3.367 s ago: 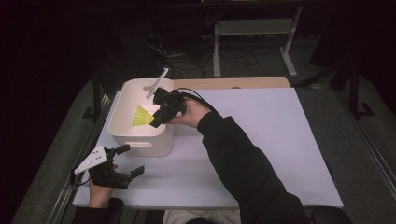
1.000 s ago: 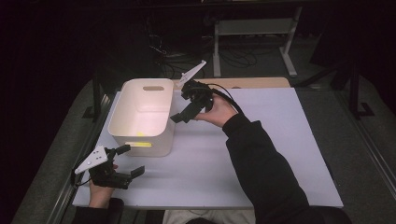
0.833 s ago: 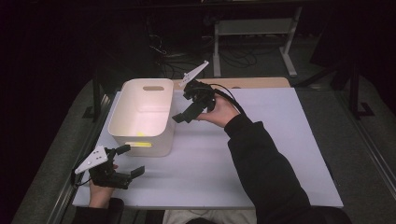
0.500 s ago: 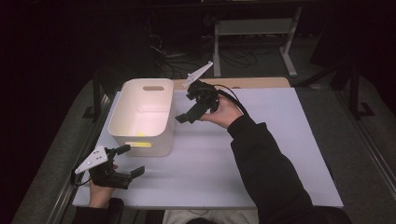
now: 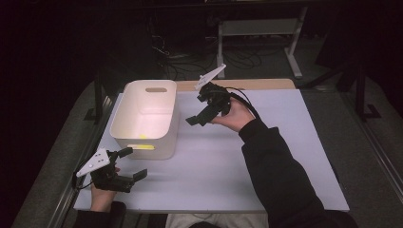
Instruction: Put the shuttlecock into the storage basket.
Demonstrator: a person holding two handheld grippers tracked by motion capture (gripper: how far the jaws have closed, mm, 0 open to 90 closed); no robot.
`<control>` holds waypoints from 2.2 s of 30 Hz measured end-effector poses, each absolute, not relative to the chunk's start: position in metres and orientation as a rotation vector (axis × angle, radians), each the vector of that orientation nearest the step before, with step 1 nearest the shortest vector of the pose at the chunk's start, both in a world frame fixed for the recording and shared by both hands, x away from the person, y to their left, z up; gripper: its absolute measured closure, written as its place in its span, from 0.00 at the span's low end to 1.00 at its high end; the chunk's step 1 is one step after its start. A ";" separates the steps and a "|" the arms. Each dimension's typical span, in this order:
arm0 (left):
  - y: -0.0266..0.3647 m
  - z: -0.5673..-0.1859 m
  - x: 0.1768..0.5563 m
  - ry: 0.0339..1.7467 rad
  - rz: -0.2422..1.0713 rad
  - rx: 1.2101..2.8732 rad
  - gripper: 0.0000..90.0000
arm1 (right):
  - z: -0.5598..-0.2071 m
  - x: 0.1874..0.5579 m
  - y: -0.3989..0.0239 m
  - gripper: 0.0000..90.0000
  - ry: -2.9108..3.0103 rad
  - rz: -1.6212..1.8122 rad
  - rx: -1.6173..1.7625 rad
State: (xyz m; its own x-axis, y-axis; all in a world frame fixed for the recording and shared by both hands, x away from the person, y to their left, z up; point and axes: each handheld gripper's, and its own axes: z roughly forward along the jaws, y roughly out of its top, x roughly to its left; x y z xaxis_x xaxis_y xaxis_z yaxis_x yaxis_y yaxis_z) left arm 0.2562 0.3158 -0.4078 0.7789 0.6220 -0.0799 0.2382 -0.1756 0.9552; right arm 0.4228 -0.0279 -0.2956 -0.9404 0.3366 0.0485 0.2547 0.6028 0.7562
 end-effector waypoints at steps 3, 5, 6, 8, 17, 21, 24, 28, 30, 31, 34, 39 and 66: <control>0.316 -0.408 0.256 0.674 0.392 1.753 0.00 | -0.296 0.423 -0.031 0.00 2.720 1.260 0.511; 0.316 -0.408 0.256 0.674 0.392 1.754 0.00 | -0.297 0.422 -0.036 0.00 2.719 1.256 0.519; 0.316 -0.408 0.256 0.674 0.392 1.755 0.00 | -0.298 0.422 -0.038 0.00 2.718 1.254 0.526; 0.316 -0.408 0.256 0.674 0.391 1.754 0.00 | -0.299 0.421 -0.041 0.00 2.714 1.260 0.538; 0.316 -0.408 0.256 0.675 0.391 1.754 0.00 | -0.305 0.421 -0.057 0.00 2.702 1.263 0.575; 0.316 -0.408 0.256 0.674 0.392 1.756 0.00 | -0.309 0.420 -0.062 0.00 2.704 1.261 0.586; 0.316 -0.408 0.256 0.675 0.392 1.756 0.00 | -0.310 0.419 -0.065 0.00 2.701 1.263 0.589; 0.316 -0.408 0.256 0.676 0.392 1.755 0.00 | -0.312 0.418 -0.070 0.00 2.698 1.265 0.601; 0.316 -0.408 0.256 0.676 0.392 1.755 0.00 | -0.312 0.418 -0.070 0.00 2.697 1.266 0.599; 0.316 -0.408 0.256 0.675 0.393 1.756 0.00 | -0.313 0.417 -0.073 0.00 2.695 1.267 0.607; 0.316 -0.408 0.256 0.675 0.394 1.756 0.00 | -0.316 0.417 -0.076 0.00 2.697 1.265 0.615; 0.316 -0.408 0.256 0.676 0.394 1.756 0.00 | -0.318 0.416 -0.079 0.00 2.696 1.262 0.622; 0.315 -0.408 0.256 0.678 0.395 1.761 0.00 | -0.331 0.408 -0.112 0.00 2.661 1.282 0.700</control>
State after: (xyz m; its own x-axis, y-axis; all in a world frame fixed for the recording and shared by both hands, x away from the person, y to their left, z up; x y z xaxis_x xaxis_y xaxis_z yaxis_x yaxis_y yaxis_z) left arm 0.2562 0.3155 -0.4083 0.7763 0.6256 -0.0769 0.2417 -0.1827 0.9530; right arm 0.4080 -0.1118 -0.3308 -0.8883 0.4479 0.1011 0.3583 0.5385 0.7627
